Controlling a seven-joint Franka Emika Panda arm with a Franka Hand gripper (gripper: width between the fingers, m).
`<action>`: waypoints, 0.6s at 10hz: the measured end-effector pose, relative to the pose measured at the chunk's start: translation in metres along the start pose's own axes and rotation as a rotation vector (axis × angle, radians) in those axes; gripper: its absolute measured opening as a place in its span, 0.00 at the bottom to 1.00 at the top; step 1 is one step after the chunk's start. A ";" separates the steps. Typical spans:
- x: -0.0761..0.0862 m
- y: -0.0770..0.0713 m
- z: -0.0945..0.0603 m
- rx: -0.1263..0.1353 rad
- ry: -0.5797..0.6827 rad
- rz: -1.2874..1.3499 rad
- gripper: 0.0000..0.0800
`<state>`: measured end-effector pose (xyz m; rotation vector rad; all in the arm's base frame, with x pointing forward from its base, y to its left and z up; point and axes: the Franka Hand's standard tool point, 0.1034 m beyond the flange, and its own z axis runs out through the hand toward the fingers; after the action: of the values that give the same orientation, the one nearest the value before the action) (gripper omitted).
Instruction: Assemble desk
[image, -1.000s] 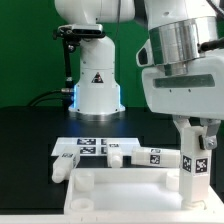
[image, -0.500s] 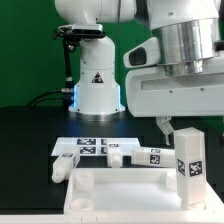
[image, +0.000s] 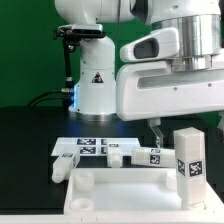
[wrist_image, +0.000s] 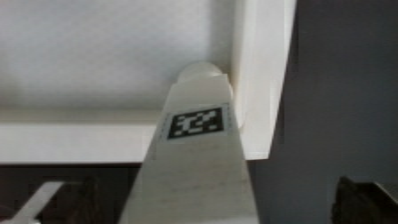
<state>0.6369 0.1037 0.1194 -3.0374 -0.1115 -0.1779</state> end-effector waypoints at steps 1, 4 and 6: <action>0.002 -0.002 0.000 -0.004 0.002 -0.096 0.81; 0.001 -0.003 0.001 0.004 0.001 0.039 0.49; 0.001 -0.003 0.001 0.007 0.001 0.176 0.36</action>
Offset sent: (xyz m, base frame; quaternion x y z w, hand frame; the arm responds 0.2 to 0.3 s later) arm 0.0000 0.0000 0.0000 0.0000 0.0000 0.0650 0.9979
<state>0.6376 0.1068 0.1186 -3.0192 0.1548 -0.1638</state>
